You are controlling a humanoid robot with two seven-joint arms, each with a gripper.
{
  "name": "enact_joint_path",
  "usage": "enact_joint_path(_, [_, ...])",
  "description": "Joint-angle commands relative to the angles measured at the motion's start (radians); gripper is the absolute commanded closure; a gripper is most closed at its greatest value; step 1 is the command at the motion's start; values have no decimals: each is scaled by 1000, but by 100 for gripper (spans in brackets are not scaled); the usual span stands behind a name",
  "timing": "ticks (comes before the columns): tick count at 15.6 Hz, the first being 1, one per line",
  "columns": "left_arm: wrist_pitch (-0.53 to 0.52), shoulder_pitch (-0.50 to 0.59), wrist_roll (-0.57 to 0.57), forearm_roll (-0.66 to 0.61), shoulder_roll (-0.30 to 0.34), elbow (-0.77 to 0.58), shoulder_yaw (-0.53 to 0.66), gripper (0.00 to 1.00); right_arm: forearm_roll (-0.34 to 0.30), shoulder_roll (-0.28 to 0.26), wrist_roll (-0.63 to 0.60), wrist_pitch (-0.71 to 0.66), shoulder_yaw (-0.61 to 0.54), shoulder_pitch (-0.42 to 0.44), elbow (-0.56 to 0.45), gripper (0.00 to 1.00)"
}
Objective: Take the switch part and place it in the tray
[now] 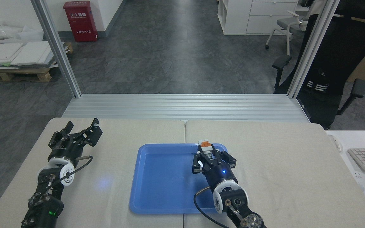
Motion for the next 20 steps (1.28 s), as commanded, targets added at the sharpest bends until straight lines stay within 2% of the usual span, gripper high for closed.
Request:
enact_joint_path(1, [0,0,0,0,0,0,0,0,29,30,109,39,82,-8,61,90])
enact_joint_path(4, [0,-1,0,0,0,0,0,0,37,26,125,23,88,-8,111,87])
enact_joint_path(5, [0,-1,0,0,0,0,0,0,36,27,125,21,89,-8,122,84])
enact_joint_path(6, [0,0,0,0,0,0,0,0,23,27,125,18,88,-8,122,77])
enact_joint_path(7, [0,-1,0,0,0,0,0,0,16,27,122,12,79,-7,122,55])
enact_joint_path(8, [0,-1,0,0,0,0,0,0,0,29,113,0,76,-7,122,38])
enact_joint_path(9, [0,-1,0,1,0,0,0,0,-18,30,104,-17,68,-7,119,12])
enact_joint_path(10, [0,-1,0,0,0,0,0,0,-45,30,82,-37,56,-8,119,2])
enact_joint_path(12, [0,0,0,0,0,0,0,0,-96,56,27,-69,-4,-28,115,1])
enact_joint_path(13, [0,0,0,0,0,0,0,0,-115,66,-14,-82,-82,-37,105,1])
enact_joint_path(15, [0,-1,0,0,0,0,0,0,-118,47,-89,-190,-226,-78,90,1])
enact_joint_path(16, [0,-1,0,0,0,0,0,0,-112,-4,-132,-286,-294,-92,92,1])
enact_joint_path(18, [0,-1,0,0,0,0,0,0,-115,-177,-176,-422,-394,-85,93,2])
enact_joint_path(20, [0,-1,0,0,0,0,0,0,-119,-268,-186,-430,-408,-54,104,2])
